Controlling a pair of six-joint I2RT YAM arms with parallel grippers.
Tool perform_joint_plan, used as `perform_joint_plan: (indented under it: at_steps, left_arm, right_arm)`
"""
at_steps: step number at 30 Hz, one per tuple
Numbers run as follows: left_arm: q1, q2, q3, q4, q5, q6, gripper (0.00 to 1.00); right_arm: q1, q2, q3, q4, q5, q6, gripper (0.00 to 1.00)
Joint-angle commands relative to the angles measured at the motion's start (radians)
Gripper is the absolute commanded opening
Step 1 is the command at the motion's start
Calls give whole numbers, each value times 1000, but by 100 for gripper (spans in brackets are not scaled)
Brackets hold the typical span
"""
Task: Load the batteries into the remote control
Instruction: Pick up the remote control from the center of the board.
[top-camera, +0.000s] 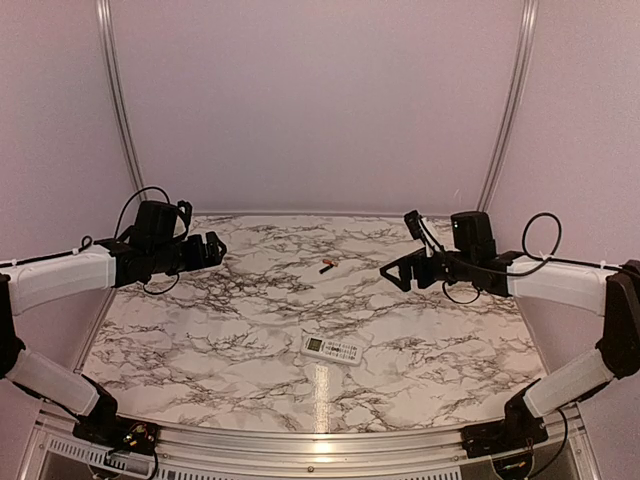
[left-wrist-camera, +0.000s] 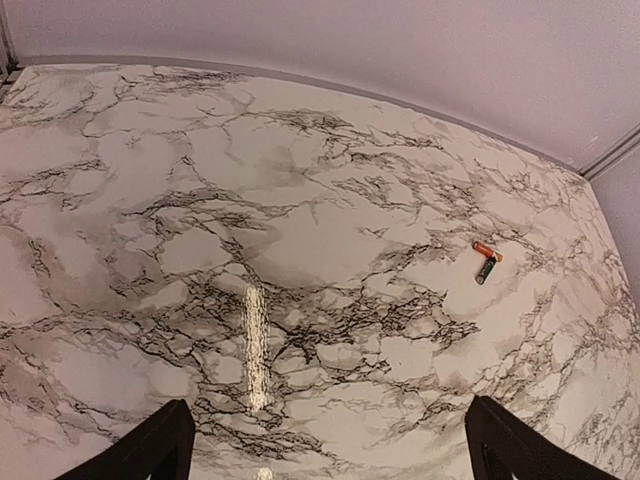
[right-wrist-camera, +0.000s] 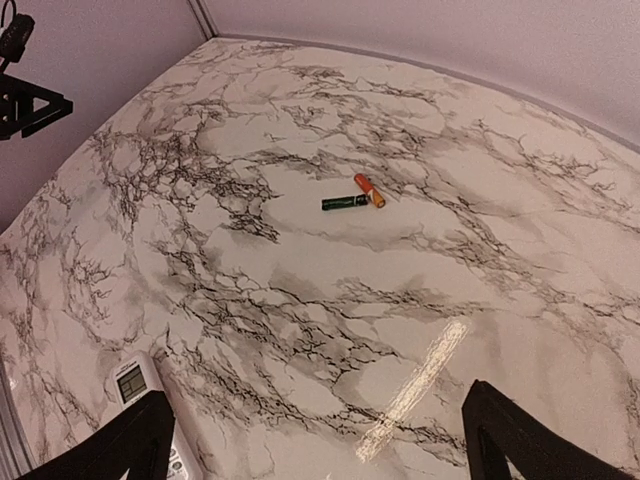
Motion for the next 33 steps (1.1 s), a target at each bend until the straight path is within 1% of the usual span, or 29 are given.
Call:
perform_joint_plan:
  at_steps: [1, 4, 6, 10, 13, 16, 21, 24, 26, 31, 33]
  left_arm:
    - [-6, -24, -22, 13, 48, -9, 99]
    - [-7, -27, -45, 28, 107, -21, 99]
    - [-7, -33, -51, 19, 109, -19, 99]
    - [-7, -59, -63, 6, 104, -14, 99]
    - [-6, -79, -80, 7, 108, -16, 99]
    - [-6, -99, -111, 29, 119, -15, 99]
    - [-6, -107, -114, 25, 132, -12, 99]
    - [-7, -117, -111, 6, 141, 1, 99]
    - [-6, -133, -119, 4, 145, 10, 99]
    - [-6, -168, -136, 10, 163, 18, 99]
    - [-5, -169, -140, 10, 167, 14, 99]
  right_arm:
    - [58, 8, 82, -138, 18, -55, 99]
    - [108, 21, 110, -191, 32, -85, 99]
    - [138, 31, 132, -210, 35, -92, 99]
    - [206, 97, 233, -344, 64, -141, 99]
    - [275, 159, 300, -449, 106, -180, 99]
    - [328, 230, 372, -532, 106, -211, 99]
    - [436, 395, 555, -733, 165, -278, 99]
    - [489, 460, 590, -760, 216, -272, 99]
    - [500, 501, 603, -770, 250, -271, 99]
    - [522, 587, 681, -833, 240, -286, 99]
    - [523, 612, 709, -851, 242, -281, 96]
